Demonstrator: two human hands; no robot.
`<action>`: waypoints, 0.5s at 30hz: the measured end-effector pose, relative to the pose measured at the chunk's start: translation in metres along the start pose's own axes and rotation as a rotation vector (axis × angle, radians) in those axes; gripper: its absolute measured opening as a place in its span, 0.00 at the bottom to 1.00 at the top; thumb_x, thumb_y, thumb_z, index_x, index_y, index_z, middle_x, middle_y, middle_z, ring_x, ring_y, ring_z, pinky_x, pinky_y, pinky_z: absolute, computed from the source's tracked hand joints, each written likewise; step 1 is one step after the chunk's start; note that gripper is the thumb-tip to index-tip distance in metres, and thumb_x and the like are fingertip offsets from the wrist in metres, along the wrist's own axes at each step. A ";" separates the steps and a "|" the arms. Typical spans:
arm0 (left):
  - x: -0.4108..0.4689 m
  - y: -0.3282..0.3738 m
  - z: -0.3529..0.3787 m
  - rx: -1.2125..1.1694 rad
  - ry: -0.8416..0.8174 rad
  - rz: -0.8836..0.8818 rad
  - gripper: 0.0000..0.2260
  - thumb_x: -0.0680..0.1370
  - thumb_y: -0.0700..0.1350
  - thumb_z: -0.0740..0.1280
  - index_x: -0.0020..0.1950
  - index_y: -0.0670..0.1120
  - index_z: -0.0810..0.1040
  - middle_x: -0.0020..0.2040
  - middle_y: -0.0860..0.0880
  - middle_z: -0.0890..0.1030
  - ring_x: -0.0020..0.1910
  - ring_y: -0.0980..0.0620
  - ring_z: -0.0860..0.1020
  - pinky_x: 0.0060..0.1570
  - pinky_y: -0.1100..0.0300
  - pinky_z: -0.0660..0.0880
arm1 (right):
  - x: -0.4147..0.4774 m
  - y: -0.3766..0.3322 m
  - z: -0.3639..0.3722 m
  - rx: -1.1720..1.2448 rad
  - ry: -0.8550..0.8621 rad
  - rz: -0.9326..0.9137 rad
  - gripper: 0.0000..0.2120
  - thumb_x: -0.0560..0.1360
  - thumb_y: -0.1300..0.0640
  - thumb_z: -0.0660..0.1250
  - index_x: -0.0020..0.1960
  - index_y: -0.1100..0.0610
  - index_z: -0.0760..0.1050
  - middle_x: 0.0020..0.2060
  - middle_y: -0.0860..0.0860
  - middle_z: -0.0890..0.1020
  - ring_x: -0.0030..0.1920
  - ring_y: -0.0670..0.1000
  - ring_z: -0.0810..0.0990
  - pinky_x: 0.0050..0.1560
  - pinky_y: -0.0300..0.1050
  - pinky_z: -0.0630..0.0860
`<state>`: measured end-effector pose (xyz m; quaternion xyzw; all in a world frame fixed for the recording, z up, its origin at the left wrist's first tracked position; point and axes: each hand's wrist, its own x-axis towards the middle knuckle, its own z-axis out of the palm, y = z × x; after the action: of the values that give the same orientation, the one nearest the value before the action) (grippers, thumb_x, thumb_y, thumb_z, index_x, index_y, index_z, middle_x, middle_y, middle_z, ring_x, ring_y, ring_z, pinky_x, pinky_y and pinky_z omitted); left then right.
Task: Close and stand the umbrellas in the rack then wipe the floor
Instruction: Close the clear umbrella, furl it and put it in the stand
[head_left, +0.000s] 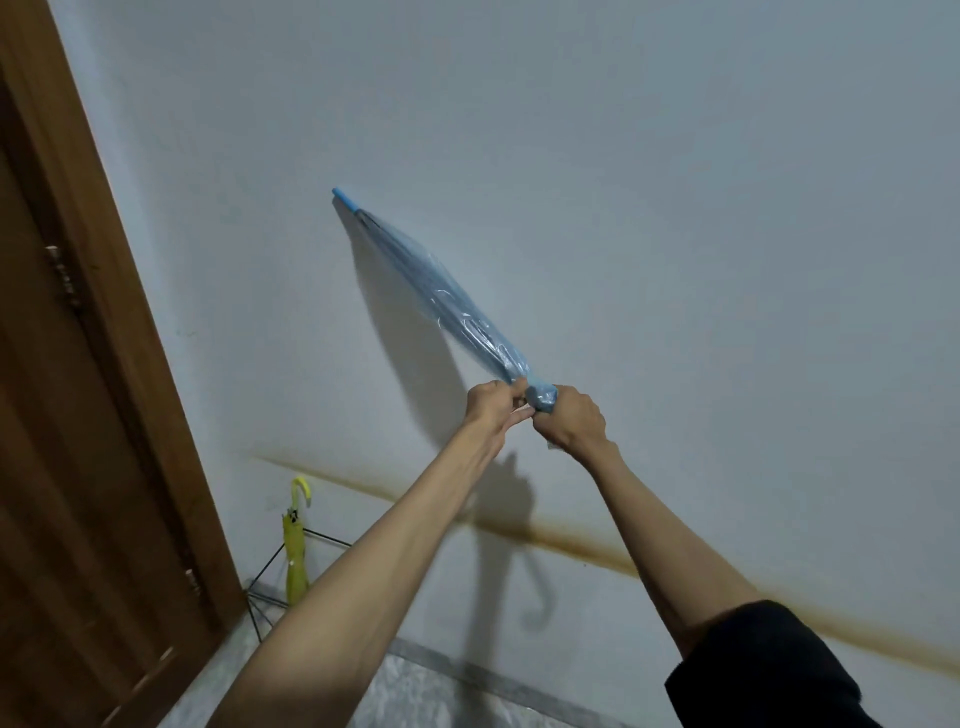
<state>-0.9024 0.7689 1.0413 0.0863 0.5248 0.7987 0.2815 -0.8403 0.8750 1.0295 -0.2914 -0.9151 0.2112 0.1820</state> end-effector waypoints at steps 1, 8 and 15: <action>-0.001 0.003 -0.001 -0.004 -0.014 0.008 0.03 0.78 0.35 0.66 0.49 0.36 0.76 0.46 0.39 0.80 0.46 0.45 0.79 0.50 0.51 0.79 | 0.004 -0.002 -0.006 0.039 -0.061 0.020 0.03 0.67 0.56 0.63 0.41 0.55 0.73 0.34 0.50 0.78 0.38 0.57 0.77 0.37 0.43 0.71; -0.003 0.013 -0.031 0.214 -0.092 0.136 0.03 0.77 0.37 0.68 0.44 0.39 0.79 0.46 0.41 0.81 0.51 0.47 0.79 0.45 0.56 0.82 | 0.015 -0.006 -0.028 0.281 -0.467 0.098 0.17 0.62 0.48 0.70 0.44 0.58 0.73 0.32 0.58 0.75 0.29 0.56 0.70 0.32 0.47 0.68; -0.006 0.014 -0.047 0.299 -0.096 0.230 0.04 0.76 0.37 0.69 0.48 0.38 0.82 0.44 0.42 0.83 0.45 0.51 0.83 0.48 0.58 0.81 | 0.012 -0.014 -0.029 0.377 -0.655 0.119 0.15 0.63 0.51 0.70 0.41 0.59 0.69 0.32 0.58 0.73 0.28 0.55 0.70 0.31 0.46 0.68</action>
<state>-0.9228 0.7248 1.0344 0.2247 0.6104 0.7336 0.1970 -0.8424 0.8800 1.0633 -0.2227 -0.8512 0.4680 -0.0824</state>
